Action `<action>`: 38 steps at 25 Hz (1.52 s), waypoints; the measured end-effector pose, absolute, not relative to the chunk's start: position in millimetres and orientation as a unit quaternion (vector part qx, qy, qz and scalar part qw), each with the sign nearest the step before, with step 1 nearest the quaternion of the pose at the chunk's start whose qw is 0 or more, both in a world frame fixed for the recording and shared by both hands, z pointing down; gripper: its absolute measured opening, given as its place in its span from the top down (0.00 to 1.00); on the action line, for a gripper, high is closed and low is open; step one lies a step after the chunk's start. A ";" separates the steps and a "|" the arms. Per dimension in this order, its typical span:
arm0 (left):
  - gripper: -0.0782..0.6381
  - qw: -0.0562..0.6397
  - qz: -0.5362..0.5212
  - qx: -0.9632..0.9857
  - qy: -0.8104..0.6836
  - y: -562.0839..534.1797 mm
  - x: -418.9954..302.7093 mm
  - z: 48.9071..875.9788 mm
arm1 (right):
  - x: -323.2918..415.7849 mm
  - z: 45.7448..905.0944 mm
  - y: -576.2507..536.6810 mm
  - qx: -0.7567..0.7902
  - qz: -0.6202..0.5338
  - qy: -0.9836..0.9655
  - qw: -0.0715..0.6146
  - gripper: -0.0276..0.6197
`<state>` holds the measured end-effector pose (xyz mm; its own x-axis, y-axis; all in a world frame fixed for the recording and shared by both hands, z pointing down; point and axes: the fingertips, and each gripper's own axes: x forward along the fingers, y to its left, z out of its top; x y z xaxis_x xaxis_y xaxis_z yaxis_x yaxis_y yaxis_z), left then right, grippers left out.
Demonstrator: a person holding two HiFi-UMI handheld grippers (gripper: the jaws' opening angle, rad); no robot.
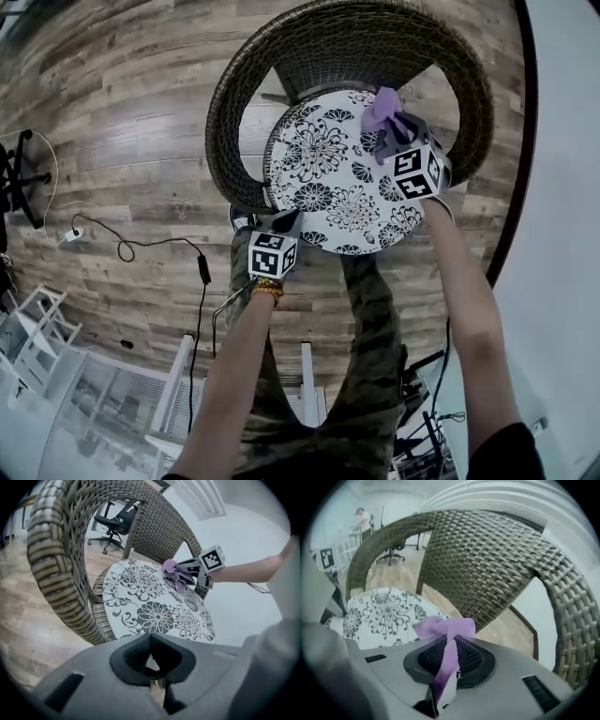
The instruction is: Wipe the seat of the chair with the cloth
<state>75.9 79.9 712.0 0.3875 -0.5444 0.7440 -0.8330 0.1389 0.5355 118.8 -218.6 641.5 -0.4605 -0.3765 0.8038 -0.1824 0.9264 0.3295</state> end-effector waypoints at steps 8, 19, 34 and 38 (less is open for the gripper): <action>0.65 0.396 0.121 0.752 -0.513 13.8 80.5 613.3 | 135.9 542.6 -166.5 0.151 0.006 -0.927 0.344 0.88; 0.65 0.212 0.097 0.820 -0.522 -65.4 87.7 398.3 | 146.3 358.3 -137.7 0.209 0.022 -0.943 0.259 0.88; 0.68 0.053 0.077 0.846 -0.525 -50.9 92.8 163.9 | 192.2 144.0 -85.7 0.315 0.004 -0.938 0.145 0.88; 0.68 0.016 0.049 0.845 -0.533 -39.0 95.7 94.1 | 192.3 81.6 -64.3 0.331 -0.010 -0.938 0.100 0.88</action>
<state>95.7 -39.0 94.1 0.4272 -0.8987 0.0989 -0.9017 -0.4315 -0.0258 192.3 -64.3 81.6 -0.7611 -0.6228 0.1813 -0.6187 0.7810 0.0858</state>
